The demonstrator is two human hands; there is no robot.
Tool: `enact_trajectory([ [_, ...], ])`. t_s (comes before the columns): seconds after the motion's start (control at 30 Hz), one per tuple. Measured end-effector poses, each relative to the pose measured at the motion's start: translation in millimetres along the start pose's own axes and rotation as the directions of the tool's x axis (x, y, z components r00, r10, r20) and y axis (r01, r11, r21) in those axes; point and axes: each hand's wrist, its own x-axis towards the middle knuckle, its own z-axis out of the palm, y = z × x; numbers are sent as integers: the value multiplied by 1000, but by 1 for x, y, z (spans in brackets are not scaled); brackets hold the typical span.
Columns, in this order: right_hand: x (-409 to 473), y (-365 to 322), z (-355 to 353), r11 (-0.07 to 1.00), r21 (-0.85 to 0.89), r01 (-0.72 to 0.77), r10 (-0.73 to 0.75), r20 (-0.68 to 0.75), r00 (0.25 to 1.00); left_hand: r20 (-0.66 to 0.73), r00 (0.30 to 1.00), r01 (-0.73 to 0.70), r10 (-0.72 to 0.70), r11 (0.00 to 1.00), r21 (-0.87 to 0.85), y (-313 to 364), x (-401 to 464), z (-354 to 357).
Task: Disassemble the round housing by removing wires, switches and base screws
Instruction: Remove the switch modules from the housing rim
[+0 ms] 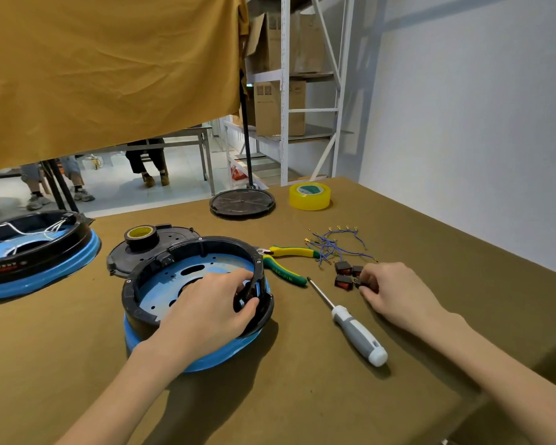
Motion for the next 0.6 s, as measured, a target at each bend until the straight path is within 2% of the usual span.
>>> enact_trajectory([
  [0.2,11,5,-2,996,31,-88,88,-9,996,-21,1000,-2,2,1000,15,0,-2,-2],
  [0.33,8,-2,-3,996,30,-80,80,-5,997,-26,1000,6,-6,1000,20,2,-5,-4],
  [0.43,6,-17,-11,988,150,-45,53,-48,997,-138,988,53,-62,996,-68,1,-6,-14],
  [0.5,5,-39,-17,950,307,58,-30,-95,995,-275,946,152,-173,984,-97,-12,-6,-22],
  [0.53,5,-54,-19,917,382,113,-76,-110,991,-301,920,239,-249,968,-71,-23,-6,-26],
  [0.6,7,-89,-22,858,486,167,-148,-77,986,-243,862,458,-445,889,-5,-46,-8,-31],
])
